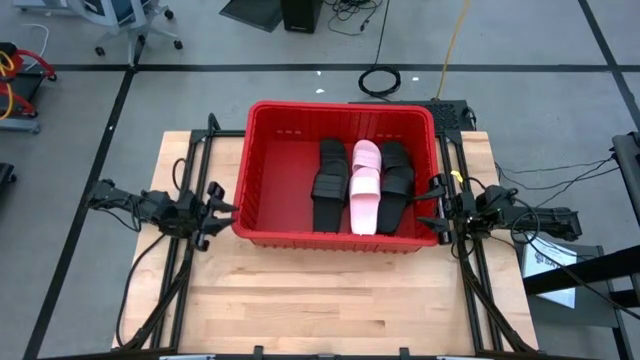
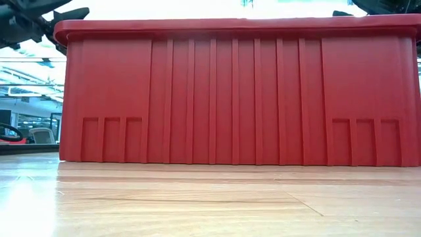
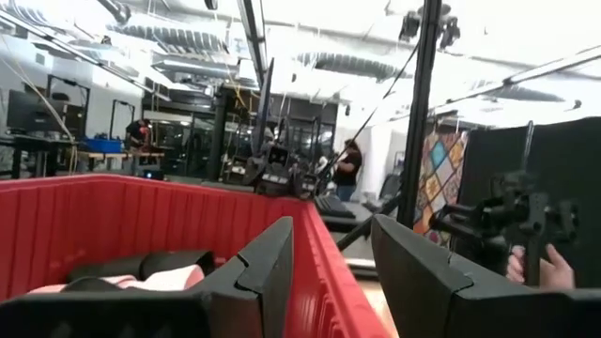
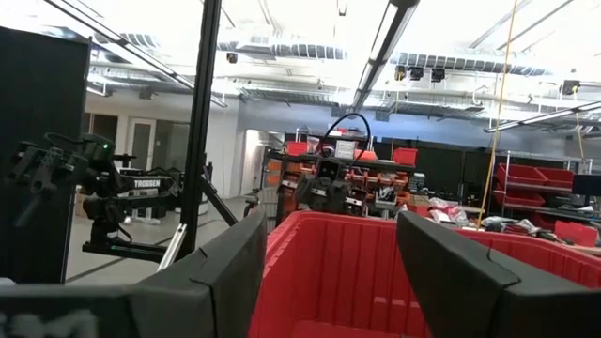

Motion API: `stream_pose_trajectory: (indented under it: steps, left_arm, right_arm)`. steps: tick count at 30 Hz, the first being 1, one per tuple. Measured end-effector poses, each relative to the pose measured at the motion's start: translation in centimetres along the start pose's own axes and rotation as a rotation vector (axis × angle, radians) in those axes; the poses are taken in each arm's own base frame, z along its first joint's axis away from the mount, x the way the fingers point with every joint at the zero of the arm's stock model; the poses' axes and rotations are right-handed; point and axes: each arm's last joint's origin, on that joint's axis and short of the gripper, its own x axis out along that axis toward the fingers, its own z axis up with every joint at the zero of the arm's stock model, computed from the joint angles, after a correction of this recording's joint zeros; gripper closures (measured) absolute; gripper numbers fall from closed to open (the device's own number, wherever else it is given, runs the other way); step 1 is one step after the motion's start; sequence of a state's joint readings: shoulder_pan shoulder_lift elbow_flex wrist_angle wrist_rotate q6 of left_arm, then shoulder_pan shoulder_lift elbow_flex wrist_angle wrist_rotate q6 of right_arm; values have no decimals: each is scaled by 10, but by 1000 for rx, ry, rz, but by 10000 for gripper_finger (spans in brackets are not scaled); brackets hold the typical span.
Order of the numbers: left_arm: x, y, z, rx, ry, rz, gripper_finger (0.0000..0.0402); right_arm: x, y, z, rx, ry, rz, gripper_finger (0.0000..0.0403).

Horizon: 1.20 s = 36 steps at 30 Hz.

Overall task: Pick and place slides into bin
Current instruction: Return to Home Position

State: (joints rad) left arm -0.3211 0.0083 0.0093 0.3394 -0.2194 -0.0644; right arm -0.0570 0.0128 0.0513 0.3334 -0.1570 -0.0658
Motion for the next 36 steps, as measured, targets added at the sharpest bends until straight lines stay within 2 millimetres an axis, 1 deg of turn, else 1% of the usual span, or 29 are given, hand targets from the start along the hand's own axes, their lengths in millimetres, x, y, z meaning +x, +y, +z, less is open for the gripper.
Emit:
stream_pose_trajectory:
  steps: [10,36]
  left_arm:
    - [0,0,-1,11,8,0,254]
    - [0,0,0,8,6,-1,254]
  right_arm:
    - [0,0,4,-6,-39,-2,172]
    - [0,0,5,-8,-48,-3,172]
